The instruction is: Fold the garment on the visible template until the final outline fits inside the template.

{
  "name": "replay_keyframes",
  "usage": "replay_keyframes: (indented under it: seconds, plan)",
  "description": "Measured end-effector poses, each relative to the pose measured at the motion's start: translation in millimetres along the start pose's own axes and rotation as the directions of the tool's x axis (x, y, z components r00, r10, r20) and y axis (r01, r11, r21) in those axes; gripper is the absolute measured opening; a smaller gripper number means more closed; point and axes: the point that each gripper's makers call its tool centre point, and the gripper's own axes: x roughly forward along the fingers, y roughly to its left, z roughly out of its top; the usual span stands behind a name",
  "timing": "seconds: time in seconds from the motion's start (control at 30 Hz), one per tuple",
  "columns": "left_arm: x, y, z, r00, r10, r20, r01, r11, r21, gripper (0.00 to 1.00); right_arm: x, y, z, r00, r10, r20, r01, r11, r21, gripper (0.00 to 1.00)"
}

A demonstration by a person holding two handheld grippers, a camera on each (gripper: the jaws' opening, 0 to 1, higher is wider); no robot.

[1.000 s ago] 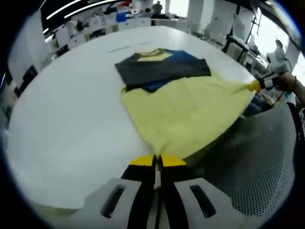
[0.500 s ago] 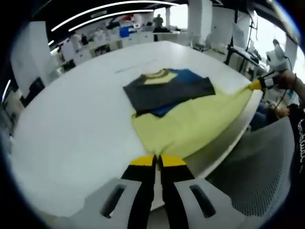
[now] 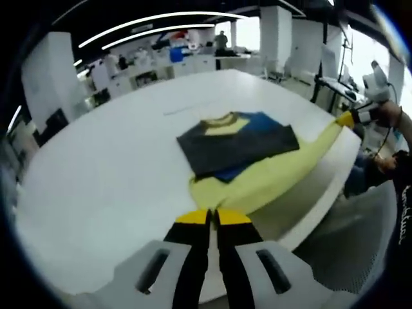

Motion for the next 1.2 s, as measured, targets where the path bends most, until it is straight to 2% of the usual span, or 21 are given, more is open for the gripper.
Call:
replay_keyframes:
  seconds: [0.3,0.4,0.57,0.8,1.2]
  plan:
    - [1,8.7,22.9,0.999,-0.004,0.048,0.005,1.000,-0.028,0.00,2,-4,20.2,0.998,-0.019,0.054,0.018,1.000,0.011,0.00]
    - [2,12.0,30.3,0.998,0.003,0.067,0.000,0.999,-0.044,0.00,1,-4,33.8,0.995,-0.028,0.100,0.024,0.999,0.042,0.00]
    - [5,15.2,41.6,0.997,-0.002,0.082,0.005,0.999,-0.033,0.00,5,-7,45.9,0.992,-0.030,0.124,0.022,0.997,0.069,0.00]
    - [11,24.4,62.8,0.993,0.004,0.120,-0.005,1.000,0.004,0.00,9,-10,62.4,0.989,-0.029,0.143,0.022,0.999,0.049,0.00]
    - [28,42.2,89.3,0.988,0.026,0.155,-0.026,1.000,-0.003,0.00,24,-21,92.3,0.985,-0.028,0.169,0.025,1.000,0.016,0.00]
